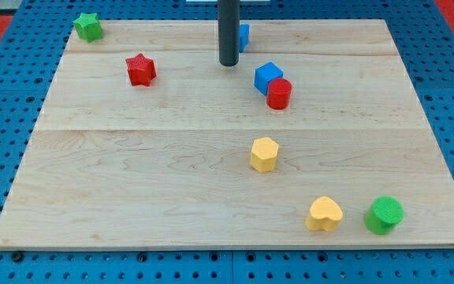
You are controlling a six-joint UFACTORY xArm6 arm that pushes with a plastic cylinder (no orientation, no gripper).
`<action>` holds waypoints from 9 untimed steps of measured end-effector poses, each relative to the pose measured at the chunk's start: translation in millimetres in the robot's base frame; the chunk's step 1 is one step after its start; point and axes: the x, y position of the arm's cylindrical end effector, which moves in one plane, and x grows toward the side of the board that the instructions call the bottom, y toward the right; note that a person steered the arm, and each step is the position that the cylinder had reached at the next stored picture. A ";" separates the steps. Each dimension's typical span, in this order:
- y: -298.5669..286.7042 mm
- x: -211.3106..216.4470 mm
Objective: Slide the cube parallel to the right of the triangle
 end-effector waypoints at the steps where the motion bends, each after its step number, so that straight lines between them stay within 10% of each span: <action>1: 0.0 20.8; 9: 257.0 2.5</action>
